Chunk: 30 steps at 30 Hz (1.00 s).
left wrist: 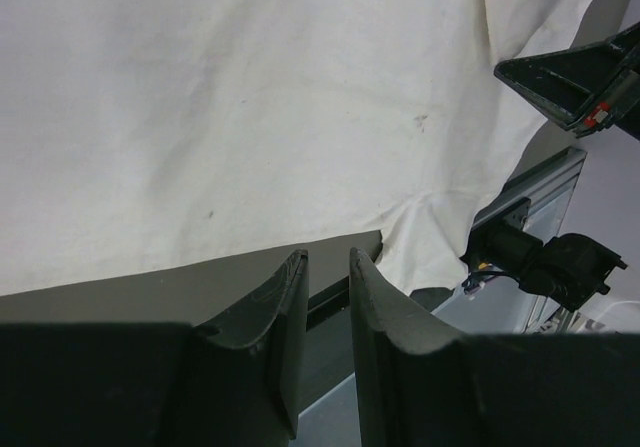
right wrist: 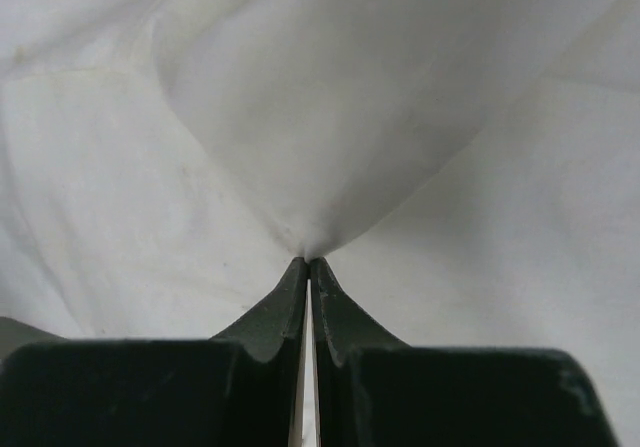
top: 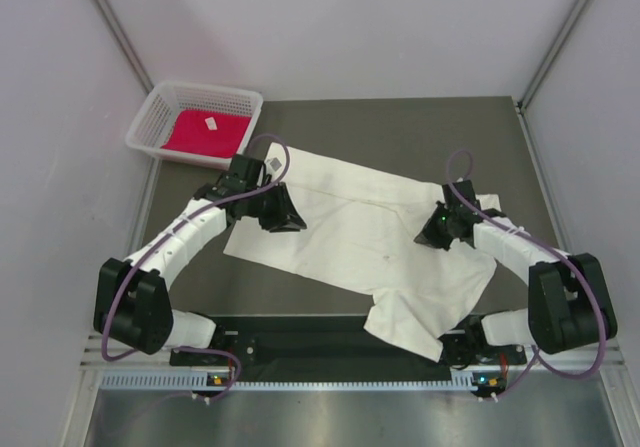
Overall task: Fold and stack the t-shirts
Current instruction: Fold the tshirt
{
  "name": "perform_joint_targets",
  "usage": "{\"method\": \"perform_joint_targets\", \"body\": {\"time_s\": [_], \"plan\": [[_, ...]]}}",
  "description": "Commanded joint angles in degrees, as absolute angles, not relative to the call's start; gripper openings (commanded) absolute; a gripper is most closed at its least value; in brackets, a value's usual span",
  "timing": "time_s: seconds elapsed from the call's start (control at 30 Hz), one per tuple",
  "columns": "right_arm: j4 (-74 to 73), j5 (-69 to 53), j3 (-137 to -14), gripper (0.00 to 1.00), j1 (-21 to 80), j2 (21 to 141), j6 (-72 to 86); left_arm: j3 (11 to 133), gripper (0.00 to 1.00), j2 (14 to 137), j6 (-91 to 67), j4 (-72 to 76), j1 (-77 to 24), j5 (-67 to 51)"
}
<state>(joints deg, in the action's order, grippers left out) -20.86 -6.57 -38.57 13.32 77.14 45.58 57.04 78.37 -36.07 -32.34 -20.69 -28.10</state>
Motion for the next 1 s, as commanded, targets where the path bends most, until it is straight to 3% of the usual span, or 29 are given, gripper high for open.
{"method": "perform_joint_targets", "body": {"time_s": [0.0, 0.47, 0.67, 0.73, 0.8, 0.9, 0.97], "plan": [[-18.1, -8.8, -37.3, 0.0, 14.3, 73.7, 52.3, 55.4, 0.28, 76.2, -36.4, -29.2, -20.5, -29.4], [-10.9, -15.4, -30.6, 0.0, 17.0, 73.7, 66.9, 53.7, 0.28, 76.6, -36.7, -27.5, -20.4, -29.9], [-19.3, -19.9, -38.2, 0.37, 19.0, 73.8, 56.0, 53.3, 0.32, 77.4, -36.7, -25.3, -20.4, -30.6], [-26.8, -15.9, -43.1, 0.51, 18.8, 71.5, 47.5, 52.7, 0.35, 77.9, -37.3, -21.9, -20.5, -31.4], [-32.2, -9.4, -47.1, 0.71, 18.1, 68.7, 42.6, 51.9, 0.36, 79.2, -39.4, -18.0, -20.7, -33.7], [-36.8, -5.9, -48.4, 0.72, 11.5, 65.9, 35.4, 53.4, 0.36, 81.8, -41.7, -13.3, -24.0, -34.4], [-38.1, -5.1, -47.4, 0.67, 7.1, 64.3, 31.9, 54.7, 0.36, 83.6, -43.4, -10.5, -26.2, -34.1]]}}
